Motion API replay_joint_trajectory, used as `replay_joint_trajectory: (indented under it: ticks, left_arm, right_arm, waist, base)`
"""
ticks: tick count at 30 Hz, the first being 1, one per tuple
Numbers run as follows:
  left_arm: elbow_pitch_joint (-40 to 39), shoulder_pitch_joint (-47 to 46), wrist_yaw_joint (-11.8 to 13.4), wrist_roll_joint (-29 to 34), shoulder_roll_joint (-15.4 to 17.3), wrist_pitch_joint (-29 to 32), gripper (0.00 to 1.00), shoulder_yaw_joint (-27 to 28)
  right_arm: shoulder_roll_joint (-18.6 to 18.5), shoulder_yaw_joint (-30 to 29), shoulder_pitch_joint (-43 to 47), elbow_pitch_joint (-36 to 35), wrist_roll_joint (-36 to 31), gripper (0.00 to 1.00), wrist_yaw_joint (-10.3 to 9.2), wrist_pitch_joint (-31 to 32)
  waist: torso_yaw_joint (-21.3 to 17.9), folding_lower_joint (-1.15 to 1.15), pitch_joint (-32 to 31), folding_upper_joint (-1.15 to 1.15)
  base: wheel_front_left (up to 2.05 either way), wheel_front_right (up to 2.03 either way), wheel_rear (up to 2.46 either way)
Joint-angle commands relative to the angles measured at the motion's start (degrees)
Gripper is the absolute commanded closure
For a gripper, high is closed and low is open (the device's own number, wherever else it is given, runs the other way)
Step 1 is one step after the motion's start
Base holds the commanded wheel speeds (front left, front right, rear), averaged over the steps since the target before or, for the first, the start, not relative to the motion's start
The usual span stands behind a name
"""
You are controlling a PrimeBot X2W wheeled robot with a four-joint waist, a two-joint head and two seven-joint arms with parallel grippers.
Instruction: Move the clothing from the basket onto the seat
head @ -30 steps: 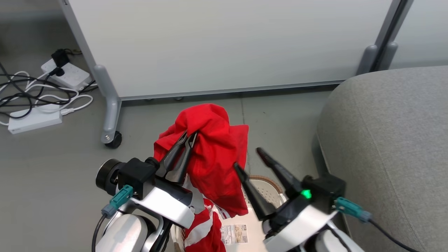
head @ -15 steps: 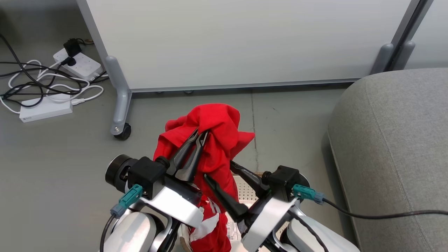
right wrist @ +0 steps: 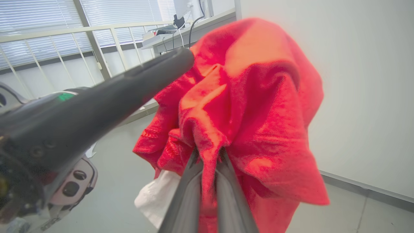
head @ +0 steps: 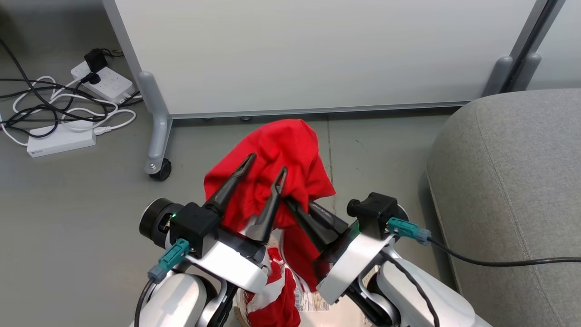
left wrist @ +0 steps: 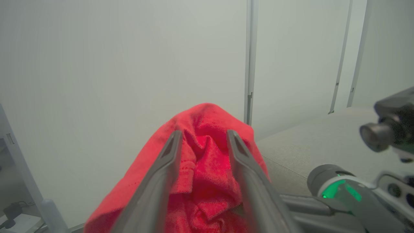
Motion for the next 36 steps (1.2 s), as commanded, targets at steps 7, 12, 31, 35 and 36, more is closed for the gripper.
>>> replay_joint_trajectory:
  ticks: [7, 12, 31, 35, 36]
  left_arm:
    - [-2.3, 1.4, -0.8, 0.8, 1.7, 2.3, 0.0, -2.3]
    - [-3.0, 2.3, -2.2, 1.8, 3.2, 4.9, 0.0, -5.1]
    - [-3.5, 1.8, -3.9, 3.6, 6.5, 8.1, 0.0, -9.0]
    - [-4.3, 1.3, -4.2, 3.8, 7.4, 9.0, 0.0, -9.3]
    - [-4.4, 1.2, -4.2, 4.0, 7.8, 9.3, 0.0, -9.3]
  right_arm:
    - [-0.2, -7.4, 2.1, 0.3, -5.1, 1.0, 0.13, -0.4]
    - [-0.3, -11.5, 2.9, 0.1, -8.1, 1.0, 0.13, -0.3]
    - [-0.2, -21.3, 6.6, -2.9, -11.2, 1.0, 0.13, -0.3]
    - [-0.3, -21.9, 6.6, -3.9, -10.7, 1.0, 0.13, -0.3]
    - [-0.3, -22.0, 6.7, -4.1, -10.6, 1.0, 0.13, -0.3]
  waist:
    - [-0.4, 0.0, -0.1, 0.0]
    - [-1.2, 0.0, 0.1, 0.0]
    - [-15.3, 0.0, 4.7, 0.0]
    - [-20.0, 0.0, 6.1, 0.0]
    - [-21.2, 0.0, 6.3, 0.0]
  base:
    - [0.0, 0.0, 0.0]
    - [0.0, 0.0, 0.0]
    - [0.0, 0.0, 0.0]
    - [0.0, 0.0, 0.0]
    - [0.0, 0.0, 0.0]
